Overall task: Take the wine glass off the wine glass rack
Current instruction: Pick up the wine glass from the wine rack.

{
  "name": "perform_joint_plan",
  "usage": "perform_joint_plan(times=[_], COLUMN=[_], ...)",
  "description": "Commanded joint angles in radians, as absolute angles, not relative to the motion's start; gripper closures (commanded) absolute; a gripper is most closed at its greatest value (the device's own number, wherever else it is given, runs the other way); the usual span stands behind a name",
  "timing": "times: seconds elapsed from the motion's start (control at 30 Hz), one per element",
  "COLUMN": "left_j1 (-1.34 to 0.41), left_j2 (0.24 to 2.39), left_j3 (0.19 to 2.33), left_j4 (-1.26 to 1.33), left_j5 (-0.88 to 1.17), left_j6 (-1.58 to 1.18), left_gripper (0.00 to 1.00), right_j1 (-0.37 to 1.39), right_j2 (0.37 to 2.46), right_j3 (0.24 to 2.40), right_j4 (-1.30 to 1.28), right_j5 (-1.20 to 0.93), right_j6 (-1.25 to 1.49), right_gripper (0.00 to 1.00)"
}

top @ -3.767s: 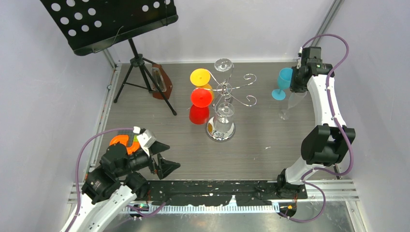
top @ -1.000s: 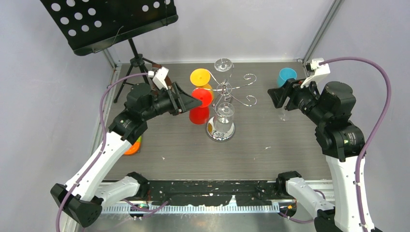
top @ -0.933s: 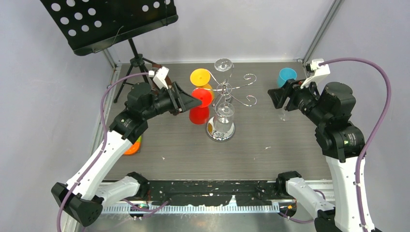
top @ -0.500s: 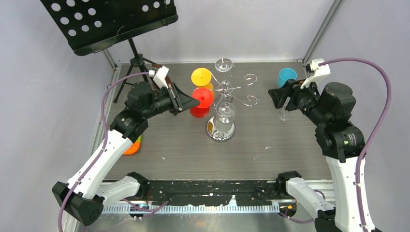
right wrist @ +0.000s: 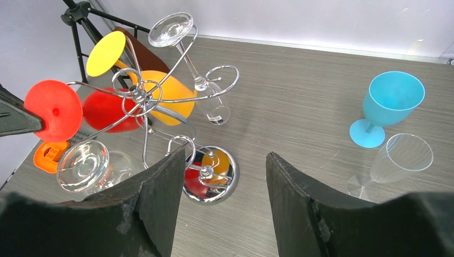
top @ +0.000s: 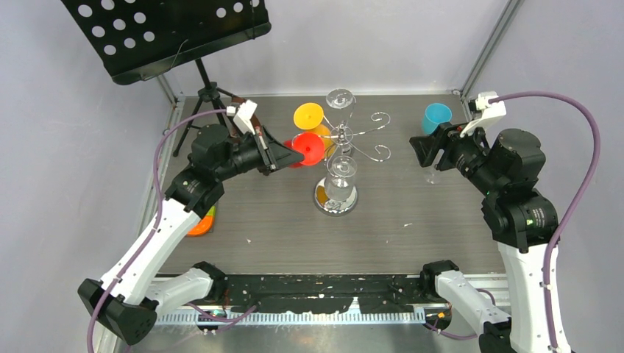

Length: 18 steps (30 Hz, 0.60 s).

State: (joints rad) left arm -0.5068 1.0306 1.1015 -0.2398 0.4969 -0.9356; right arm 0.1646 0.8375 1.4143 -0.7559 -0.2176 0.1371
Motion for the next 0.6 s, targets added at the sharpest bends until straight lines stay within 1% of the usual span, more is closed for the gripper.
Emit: perform_joint_plan(times=[0.0,0.57], left_j1=[-0.496,-0.429], left_j2=[1.007,1.034], left_j3=[1.164,1.241], left_j4=[-0.184,-0.224], left_j5=[0.525,0.555], left_j6=[-0.931,-0.979], left_gripper=[1.00,1.00], right_j1=[0.170,0.170], right_j2=[0.828,0.840], right_j3=[1.417,1.421], right_j4=[-0.712,-0.706], right_j5=[-0.211,-0.214], right_j6=[0.137,0.138], right_gripper=[0.37,0.37])
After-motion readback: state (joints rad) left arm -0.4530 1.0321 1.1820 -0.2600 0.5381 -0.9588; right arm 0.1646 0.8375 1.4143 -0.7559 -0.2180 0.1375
